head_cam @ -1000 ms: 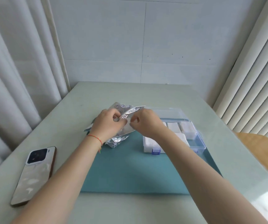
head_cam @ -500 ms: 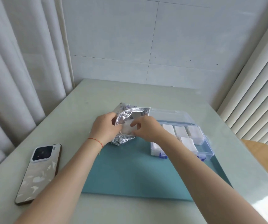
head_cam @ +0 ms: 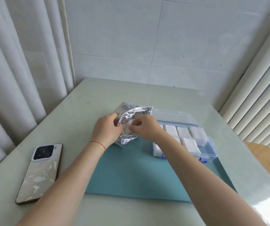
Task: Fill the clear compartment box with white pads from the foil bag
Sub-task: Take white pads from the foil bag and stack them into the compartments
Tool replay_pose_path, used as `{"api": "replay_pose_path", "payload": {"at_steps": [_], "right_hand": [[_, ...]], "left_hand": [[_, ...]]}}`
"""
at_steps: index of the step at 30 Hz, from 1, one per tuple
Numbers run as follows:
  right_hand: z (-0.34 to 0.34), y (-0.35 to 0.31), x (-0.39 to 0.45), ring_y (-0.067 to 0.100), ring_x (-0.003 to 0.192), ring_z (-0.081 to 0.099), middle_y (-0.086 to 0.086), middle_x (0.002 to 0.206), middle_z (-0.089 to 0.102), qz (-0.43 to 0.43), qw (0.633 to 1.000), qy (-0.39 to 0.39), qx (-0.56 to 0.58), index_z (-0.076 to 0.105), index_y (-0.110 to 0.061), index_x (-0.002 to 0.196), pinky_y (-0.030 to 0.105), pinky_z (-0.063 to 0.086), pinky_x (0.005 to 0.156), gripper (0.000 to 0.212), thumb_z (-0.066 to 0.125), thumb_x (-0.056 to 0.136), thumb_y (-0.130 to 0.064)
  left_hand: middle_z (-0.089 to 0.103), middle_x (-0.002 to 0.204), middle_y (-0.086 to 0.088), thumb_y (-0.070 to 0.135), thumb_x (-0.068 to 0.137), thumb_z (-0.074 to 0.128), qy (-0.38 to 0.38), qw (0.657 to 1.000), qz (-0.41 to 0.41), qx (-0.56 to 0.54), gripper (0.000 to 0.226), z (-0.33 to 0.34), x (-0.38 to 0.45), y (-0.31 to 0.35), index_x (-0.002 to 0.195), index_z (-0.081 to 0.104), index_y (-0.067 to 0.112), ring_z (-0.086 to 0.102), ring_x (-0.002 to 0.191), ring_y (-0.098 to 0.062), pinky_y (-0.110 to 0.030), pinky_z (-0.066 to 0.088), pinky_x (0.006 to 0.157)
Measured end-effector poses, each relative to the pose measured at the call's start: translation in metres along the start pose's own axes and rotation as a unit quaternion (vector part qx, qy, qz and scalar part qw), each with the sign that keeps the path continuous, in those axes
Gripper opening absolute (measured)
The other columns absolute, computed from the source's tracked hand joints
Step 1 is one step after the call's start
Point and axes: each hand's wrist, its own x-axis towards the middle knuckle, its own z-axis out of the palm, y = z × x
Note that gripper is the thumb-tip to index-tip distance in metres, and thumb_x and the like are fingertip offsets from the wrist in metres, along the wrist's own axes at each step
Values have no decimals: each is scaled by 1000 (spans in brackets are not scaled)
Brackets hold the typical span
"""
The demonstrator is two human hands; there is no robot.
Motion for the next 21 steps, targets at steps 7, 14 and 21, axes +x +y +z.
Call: {"api": "replay_pose_path", "payload": {"at_steps": [7, 14, 21], "right_hand": [[-27, -5, -8, 14, 58, 54, 2, 67, 65, 31, 992, 53, 108, 62, -7, 73, 24, 42, 56, 9, 57, 80, -10], [-52, -2, -23, 19, 50, 63, 12, 64, 67, 38, 976, 47, 208, 56, -4, 86, 28, 51, 50, 10, 54, 79, 4], [-68, 1, -34, 13, 54, 56, -4, 66, 66, -36, 979, 20, 199, 62, -9, 94, 29, 42, 53, 17, 55, 84, 3]], "left_hand": [[55, 67, 2, 23, 77, 71, -5, 1000, -9, 8, 22, 1, -1, 2, 70, 52, 15, 49, 68, -26, -30, 33, 56], [57, 100, 9, 47, 65, 70, -30, 995, 26, -91, 46, -3, -3, 14, 104, 60, 25, 54, 93, -8, -16, 42, 79], [68, 80, 7, 36, 77, 74, -54, 975, 37, -211, 18, -12, -8, 47, 88, 73, 22, 57, 68, -5, -14, 45, 66]]}}
